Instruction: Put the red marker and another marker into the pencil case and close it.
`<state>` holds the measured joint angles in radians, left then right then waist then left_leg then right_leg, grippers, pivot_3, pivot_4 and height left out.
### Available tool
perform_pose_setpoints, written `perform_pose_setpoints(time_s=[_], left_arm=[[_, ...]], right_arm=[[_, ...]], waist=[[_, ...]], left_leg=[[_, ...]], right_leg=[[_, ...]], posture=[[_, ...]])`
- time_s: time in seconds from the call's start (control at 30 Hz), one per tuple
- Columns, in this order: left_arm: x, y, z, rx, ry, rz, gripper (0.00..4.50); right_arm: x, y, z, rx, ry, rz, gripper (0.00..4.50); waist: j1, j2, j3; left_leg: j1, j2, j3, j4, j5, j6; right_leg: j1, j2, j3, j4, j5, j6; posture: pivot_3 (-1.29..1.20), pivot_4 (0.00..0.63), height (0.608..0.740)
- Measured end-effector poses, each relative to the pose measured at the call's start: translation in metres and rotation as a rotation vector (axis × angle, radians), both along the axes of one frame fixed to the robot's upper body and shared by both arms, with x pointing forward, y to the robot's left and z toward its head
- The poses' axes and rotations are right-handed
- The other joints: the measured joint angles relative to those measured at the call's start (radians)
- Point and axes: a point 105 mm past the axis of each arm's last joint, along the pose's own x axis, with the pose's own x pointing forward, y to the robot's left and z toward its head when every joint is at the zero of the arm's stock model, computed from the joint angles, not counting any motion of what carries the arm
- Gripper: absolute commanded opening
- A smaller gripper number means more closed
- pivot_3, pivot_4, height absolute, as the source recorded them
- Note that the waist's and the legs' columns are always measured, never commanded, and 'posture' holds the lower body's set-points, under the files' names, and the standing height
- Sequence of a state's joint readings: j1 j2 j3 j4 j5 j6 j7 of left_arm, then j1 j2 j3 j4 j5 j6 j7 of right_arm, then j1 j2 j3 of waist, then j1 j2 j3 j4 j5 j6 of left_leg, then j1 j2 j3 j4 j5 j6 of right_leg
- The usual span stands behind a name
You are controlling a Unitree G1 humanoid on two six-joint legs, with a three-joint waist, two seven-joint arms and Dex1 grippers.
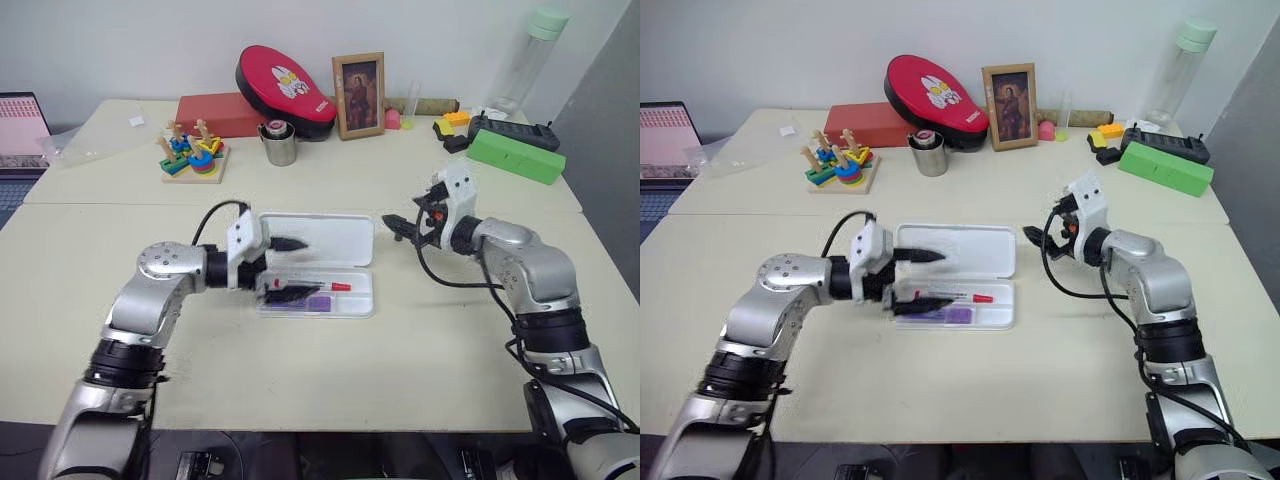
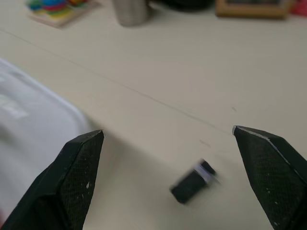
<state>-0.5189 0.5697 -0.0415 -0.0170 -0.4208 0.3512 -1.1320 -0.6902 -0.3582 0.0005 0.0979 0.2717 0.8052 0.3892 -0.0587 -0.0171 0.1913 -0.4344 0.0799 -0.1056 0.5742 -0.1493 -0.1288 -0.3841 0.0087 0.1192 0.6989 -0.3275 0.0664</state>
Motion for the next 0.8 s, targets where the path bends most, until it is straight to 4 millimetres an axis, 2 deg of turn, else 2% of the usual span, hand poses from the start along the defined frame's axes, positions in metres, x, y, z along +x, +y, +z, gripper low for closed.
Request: perform_pose_setpoints(time_s=[0.07, 0.13, 0.23, 0.33, 0.43, 0.53, 0.73, 0.8], left_arm=[[0.002, -0.014, 0.011, -0.085, -0.024, 0.024, 4.49], [0.004, -0.026, 0.014, -0.143, -0.022, 0.047, 4.49], [0.008, -0.035, 0.016, -0.195, -0.011, 0.097, 4.5], [0.017, -0.042, 0.02, -0.207, -0.034, 0.162, 4.5], [0.029, -0.05, 0.022, -0.159, -0.088, 0.232, 4.5], [0.037, -0.051, 0.015, -0.127, -0.094, 0.288, 4.5], [0.042, -0.05, 0.013, -0.119, -0.099, 0.324, 4.5], [0.043, -0.049, 0.013, -0.122, -0.099, 0.334, 4.5]], right_arm=[[0.005, -0.002, -0.014, 0.0, 0.036, -0.101, 4.5], [0.006, 0.0, -0.024, 0.007, 0.058, -0.167, 4.5], [0.007, 0.002, -0.038, 0.005, 0.08, -0.23, 3.98], [0.008, 0.011, -0.045, 0.014, 0.083, -0.257, 3.11], [0.01, 0.014, -0.046, -0.005, 0.071, -0.282, 2.45], [0.011, 0.013, -0.047, -0.018, 0.059, -0.304, 1.8], [0.013, 0.011, -0.047, -0.034, 0.041, -0.32, 0.53], [0.014, 0.009, -0.047, -0.035, 0.037, -0.324, 0.34]], waist=[[-0.001, 0.0, 0.0], [-0.003, 0.0, 0.0], [-0.003, 0.0, 0.0], [-0.001, 0.0, 0.0], [-0.001, 0.0, 0.0], [-0.001, 0.0, -0.001], [-0.001, 0.0, -0.001], [0.0, 0.0, -0.001]], left_leg=[[0.0, 0.0, 0.0, 0.0, 0.0, 0.0], [0.0, 0.0, 0.0, 0.0, 0.0, 0.0], [0.0, 0.0, 0.0, 0.0, 0.0, 0.0], [0.0, 0.0, 0.0, 0.001, 0.0, 0.0], [0.002, -0.001, 0.0, 0.001, 0.0, 0.0], [0.002, 0.0, 0.0, 0.001, 0.0, 0.0], [0.002, -0.001, 0.0, 0.001, 0.0, 0.0], [0.002, -0.001, 0.0, 0.001, 0.0, 0.0]], right_leg=[[0.0, 0.0, 0.0, 0.0, 0.0, 0.0], [0.0, 0.0, 0.0, 0.0, 0.0, 0.0], [0.0, 0.0, 0.0, 0.001, 0.0, 0.0], [0.001, 0.0, 0.0, 0.001, 0.0, 0.0], [0.003, 0.0, 0.0, 0.0, 0.001, 0.001], [0.003, 0.0, 0.0, 0.0, 0.001, 0.001], [0.003, 0.0, 0.0, 0.0, 0.001, 0.001], [0.003, 0.0, 0.0, 0.0, 0.001, 0.001]], posture=[[0.0, 0.15, 0.74], [0.0, 0.15, 0.74], [0.0, 0.15, 0.74], [0.0, 0.15, 0.74], [0.0, 0.15, 0.74], [0.0, 0.15, 0.74], [0.0, 0.15, 0.74], [0.0, 0.15, 0.74]])
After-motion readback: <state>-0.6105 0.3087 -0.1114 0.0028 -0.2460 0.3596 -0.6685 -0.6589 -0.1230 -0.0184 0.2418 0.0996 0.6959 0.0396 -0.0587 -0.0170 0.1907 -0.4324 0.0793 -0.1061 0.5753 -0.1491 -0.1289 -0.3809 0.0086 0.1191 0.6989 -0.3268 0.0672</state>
